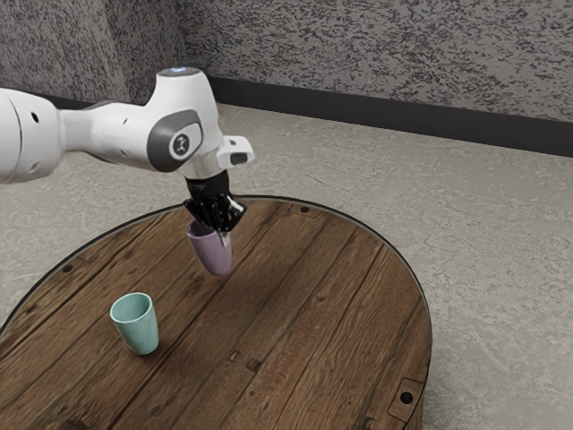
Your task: Place the right cup onto the left cup
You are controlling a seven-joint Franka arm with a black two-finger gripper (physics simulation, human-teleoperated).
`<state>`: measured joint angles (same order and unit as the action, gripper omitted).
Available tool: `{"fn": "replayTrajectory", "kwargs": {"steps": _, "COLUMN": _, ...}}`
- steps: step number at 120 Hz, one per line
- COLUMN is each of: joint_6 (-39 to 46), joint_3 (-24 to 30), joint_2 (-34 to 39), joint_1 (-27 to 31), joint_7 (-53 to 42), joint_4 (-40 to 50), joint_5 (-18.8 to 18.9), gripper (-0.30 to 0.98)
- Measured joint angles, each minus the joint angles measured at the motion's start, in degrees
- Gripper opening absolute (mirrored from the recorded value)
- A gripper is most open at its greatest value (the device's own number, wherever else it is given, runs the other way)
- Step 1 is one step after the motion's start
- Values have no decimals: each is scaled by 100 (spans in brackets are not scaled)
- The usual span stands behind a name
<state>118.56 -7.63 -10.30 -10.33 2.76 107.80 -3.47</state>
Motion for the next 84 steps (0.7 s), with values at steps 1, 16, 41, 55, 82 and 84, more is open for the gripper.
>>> {"fn": "replayTrajectory", "kwargs": {"steps": 1, "joint_6": -1, "joint_3": 1, "joint_2": 60, "joint_1": -3, "joint_7": 14, "joint_4": 46, "joint_5": 26, "gripper": -9}}
{"fn": "replayTrajectory", "kwargs": {"steps": 16, "joint_6": -48, "joint_3": 52, "joint_2": 831, "joint_1": -5, "joint_7": 236, "joint_4": 623, "joint_5": 350, "gripper": -9}}
{"fn": "replayTrajectory", "kwargs": {"steps": 41, "joint_6": -218, "joint_3": 973, "joint_2": 1766, "joint_1": 930, "joint_7": 651, "joint_4": 1421, "joint_5": 661, "gripper": -10}}
{"fn": "replayTrajectory", "kwargs": {"steps": 55, "joint_6": -280, "joint_3": 2118, "joint_2": 2115, "joint_1": 2177, "joint_7": 855, "joint_4": 1735, "joint_5": 625, "gripper": -10}}
{"fn": "replayTrajectory", "kwargs": {"steps": 82, "joint_6": -363, "joint_3": 3919, "joint_2": 2486, "joint_1": 4340, "joint_7": 1131, "joint_4": 2007, "joint_5": 94, "gripper": -10}}
{"fn": "replayTrajectory", "kwargs": {"steps": 84, "joint_6": -368, "joint_3": 4034, "joint_2": 2514, "joint_1": 4485, "joint_7": 1146, "joint_4": 2024, "joint_5": 41, "gripper": -10}}
